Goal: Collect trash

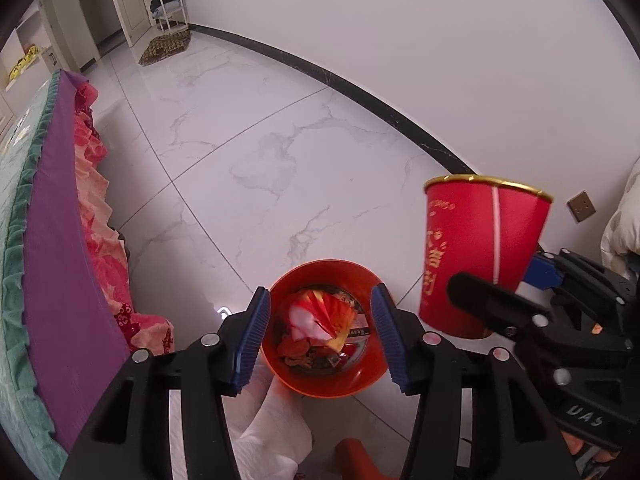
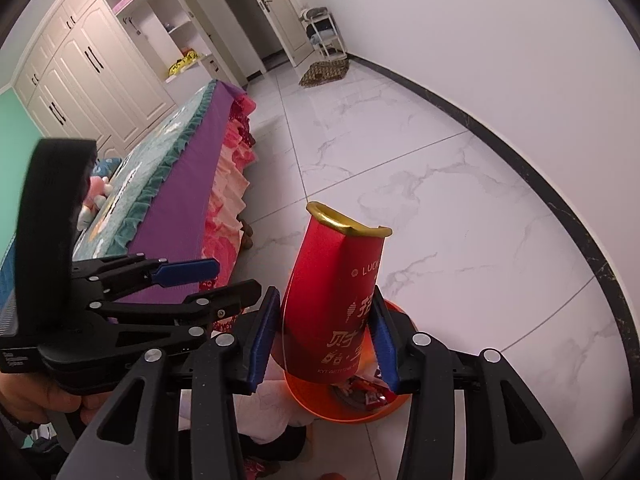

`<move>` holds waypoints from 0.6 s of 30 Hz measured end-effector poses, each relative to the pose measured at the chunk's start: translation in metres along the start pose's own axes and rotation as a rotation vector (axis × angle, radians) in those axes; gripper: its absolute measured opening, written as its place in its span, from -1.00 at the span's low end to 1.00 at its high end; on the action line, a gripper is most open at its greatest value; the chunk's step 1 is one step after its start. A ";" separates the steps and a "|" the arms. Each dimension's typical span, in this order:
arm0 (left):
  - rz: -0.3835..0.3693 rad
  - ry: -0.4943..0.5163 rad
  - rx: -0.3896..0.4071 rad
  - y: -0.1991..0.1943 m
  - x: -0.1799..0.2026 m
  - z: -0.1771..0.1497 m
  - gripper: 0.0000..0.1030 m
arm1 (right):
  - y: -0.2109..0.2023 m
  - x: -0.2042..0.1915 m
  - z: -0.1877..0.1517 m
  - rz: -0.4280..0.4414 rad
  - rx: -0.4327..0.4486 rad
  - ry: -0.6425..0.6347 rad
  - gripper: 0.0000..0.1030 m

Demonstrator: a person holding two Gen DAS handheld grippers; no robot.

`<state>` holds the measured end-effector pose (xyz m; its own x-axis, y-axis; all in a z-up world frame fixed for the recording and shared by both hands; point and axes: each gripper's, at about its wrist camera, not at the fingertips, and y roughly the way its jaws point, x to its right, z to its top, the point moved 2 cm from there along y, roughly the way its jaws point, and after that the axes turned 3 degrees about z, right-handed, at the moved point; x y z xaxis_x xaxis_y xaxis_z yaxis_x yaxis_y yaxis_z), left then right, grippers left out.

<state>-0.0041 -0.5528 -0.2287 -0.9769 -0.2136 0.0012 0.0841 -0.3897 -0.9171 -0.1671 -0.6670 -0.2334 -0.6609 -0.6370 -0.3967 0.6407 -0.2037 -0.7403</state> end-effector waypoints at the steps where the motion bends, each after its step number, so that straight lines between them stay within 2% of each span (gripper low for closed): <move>1: 0.007 -0.003 0.002 -0.001 0.001 0.000 0.05 | 0.003 -0.002 0.000 -0.002 -0.004 -0.003 -0.11; 4: 0.032 -0.034 -0.006 -0.002 -0.009 -0.003 0.05 | 0.009 -0.001 -0.001 -0.025 -0.011 0.002 0.13; 13: 0.066 -0.093 0.022 -0.022 -0.028 -0.014 0.05 | 0.009 -0.025 0.002 -0.037 -0.005 -0.050 0.16; 15: 0.077 -0.103 0.032 -0.029 -0.031 -0.016 0.14 | 0.006 -0.029 0.003 -0.040 0.001 -0.052 0.16; 18: 0.087 -0.117 0.062 -0.042 -0.037 -0.021 0.14 | -0.009 -0.044 0.005 -0.024 0.029 -0.064 0.16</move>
<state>0.0241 -0.5101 -0.1984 -0.9362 -0.3502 -0.0280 0.1834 -0.4192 -0.8892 -0.1422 -0.6405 -0.2064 -0.6506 -0.6778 -0.3425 0.6364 -0.2405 -0.7329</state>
